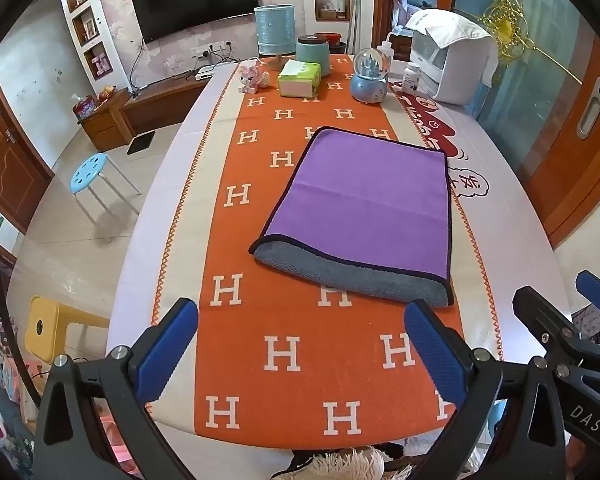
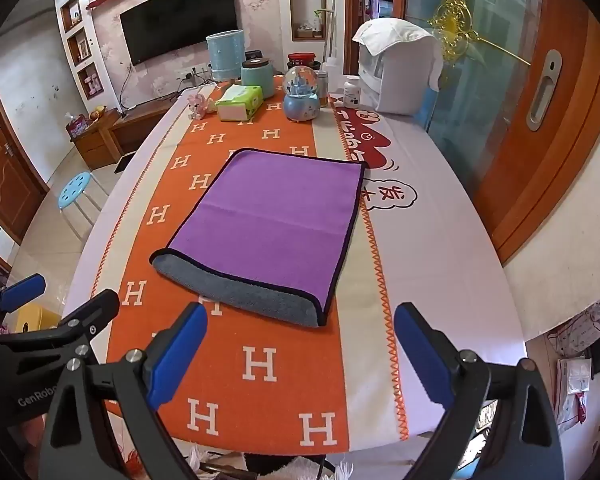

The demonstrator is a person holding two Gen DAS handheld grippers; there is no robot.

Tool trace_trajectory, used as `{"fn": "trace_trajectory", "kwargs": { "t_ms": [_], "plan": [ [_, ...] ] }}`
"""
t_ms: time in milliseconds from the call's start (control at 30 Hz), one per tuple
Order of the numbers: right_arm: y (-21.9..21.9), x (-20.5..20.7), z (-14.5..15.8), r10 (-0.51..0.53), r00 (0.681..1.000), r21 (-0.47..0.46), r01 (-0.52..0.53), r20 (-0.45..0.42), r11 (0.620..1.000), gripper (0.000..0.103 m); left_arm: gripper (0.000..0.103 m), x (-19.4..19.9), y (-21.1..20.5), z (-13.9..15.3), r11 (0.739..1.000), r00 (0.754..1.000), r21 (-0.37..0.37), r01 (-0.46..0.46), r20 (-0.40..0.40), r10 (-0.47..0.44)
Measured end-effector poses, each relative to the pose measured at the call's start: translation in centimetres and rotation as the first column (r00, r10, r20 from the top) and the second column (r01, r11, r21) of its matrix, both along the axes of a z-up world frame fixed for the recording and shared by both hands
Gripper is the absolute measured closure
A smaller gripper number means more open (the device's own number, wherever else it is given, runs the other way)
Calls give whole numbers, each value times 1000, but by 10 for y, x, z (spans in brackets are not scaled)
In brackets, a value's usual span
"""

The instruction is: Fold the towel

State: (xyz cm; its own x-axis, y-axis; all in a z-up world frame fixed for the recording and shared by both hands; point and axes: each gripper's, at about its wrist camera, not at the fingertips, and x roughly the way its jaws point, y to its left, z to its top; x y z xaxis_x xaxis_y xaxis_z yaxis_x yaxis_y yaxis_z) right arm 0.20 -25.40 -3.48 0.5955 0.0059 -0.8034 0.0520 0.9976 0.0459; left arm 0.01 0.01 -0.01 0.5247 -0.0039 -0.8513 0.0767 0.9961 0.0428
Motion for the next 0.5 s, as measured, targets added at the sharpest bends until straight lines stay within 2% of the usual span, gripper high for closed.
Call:
{"fn": "trace_trajectory", "kwargs": {
  "t_ms": [500],
  "plan": [
    [1,-1,-1,2,1000,-1,-2,-5,1000,8,1,0,0,0,1000,1000,-5,0,2,0]
  ]
}}
